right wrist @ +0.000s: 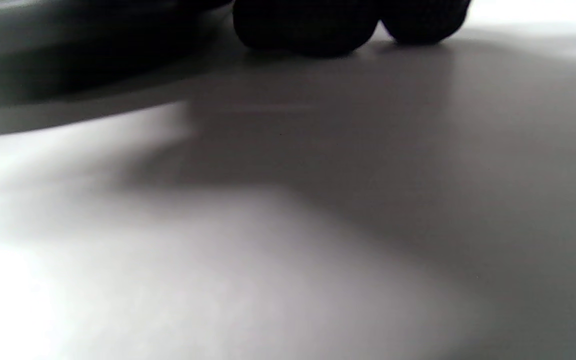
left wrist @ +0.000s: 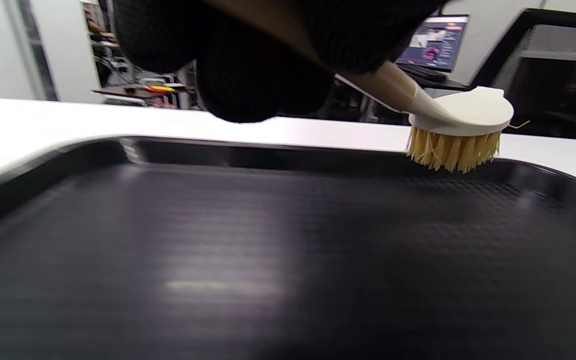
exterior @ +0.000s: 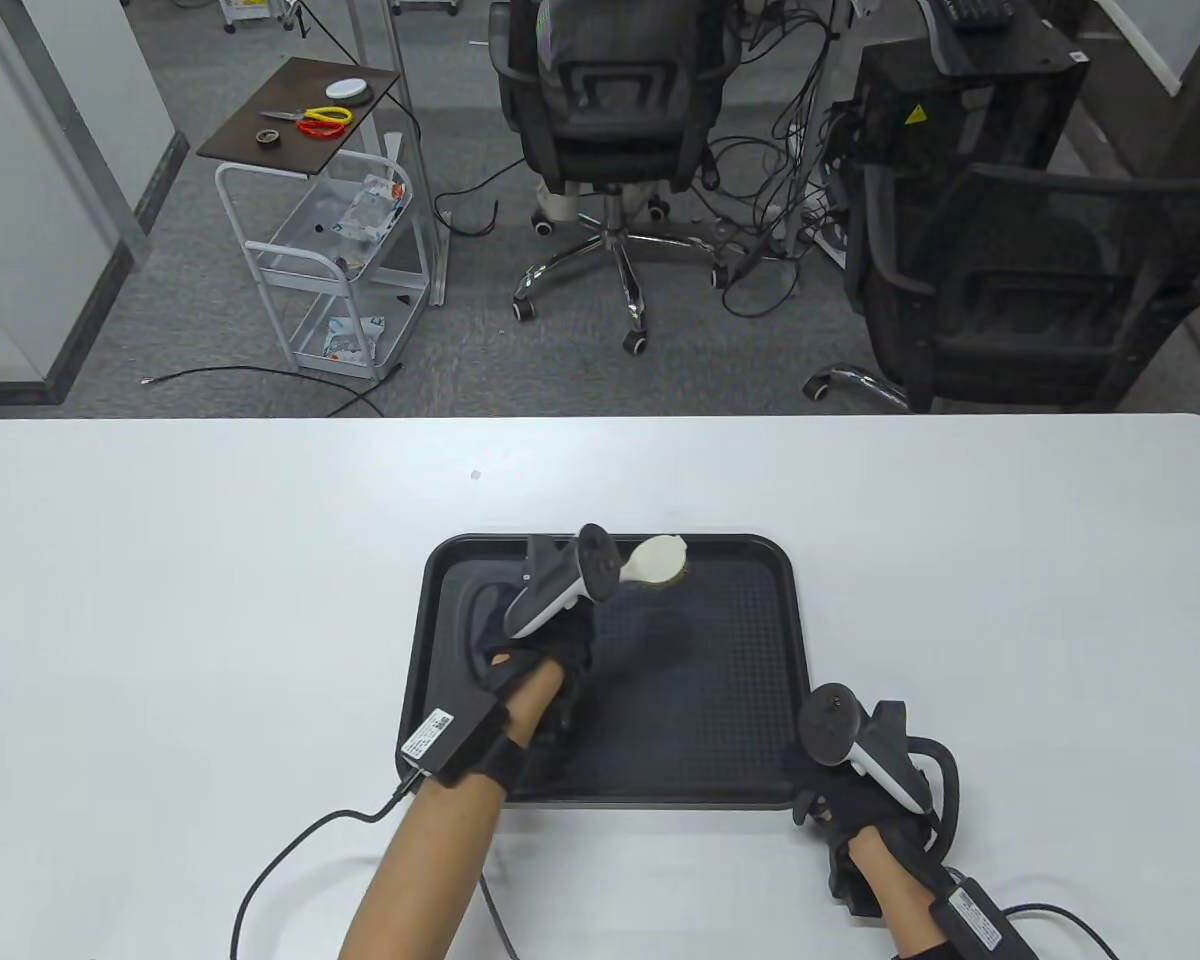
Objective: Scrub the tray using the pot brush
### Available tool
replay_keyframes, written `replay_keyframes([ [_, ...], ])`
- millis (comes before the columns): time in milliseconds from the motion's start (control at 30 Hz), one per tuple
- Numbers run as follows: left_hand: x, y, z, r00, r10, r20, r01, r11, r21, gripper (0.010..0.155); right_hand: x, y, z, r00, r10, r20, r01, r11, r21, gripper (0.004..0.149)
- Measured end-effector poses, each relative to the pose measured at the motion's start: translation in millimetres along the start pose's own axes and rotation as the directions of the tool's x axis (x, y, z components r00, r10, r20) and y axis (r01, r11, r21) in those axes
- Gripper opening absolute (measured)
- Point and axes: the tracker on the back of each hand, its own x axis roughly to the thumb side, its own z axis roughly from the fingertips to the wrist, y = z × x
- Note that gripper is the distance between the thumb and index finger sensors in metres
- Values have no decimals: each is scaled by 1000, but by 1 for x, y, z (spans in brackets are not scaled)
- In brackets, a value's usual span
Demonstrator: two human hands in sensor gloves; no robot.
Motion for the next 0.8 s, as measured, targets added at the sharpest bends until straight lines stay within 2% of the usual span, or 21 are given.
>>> replay_keyframes([
  [200,49,-20,-5,996,4,87,-2,1000,-23,58,0,0,0,1000,0,0,0,1000,0,71],
  [400,55,-29,-3,994,-28,104,31,999,-27,58,0,0,0,1000,-2,1,2,1000,2,71],
  [500,42,-30,-1,996,-34,82,36,999,-24,57,0,0,0,1000,1,0,-1,1000,1,71],
  [600,15,-29,4,998,-43,36,44,999,-23,57,-1,0,0,1000,-5,2,5,1000,3,71],
  [800,-63,-26,19,995,-16,-98,13,999,-36,57,0,0,0,1000,-1,0,1,1000,1,71],
])
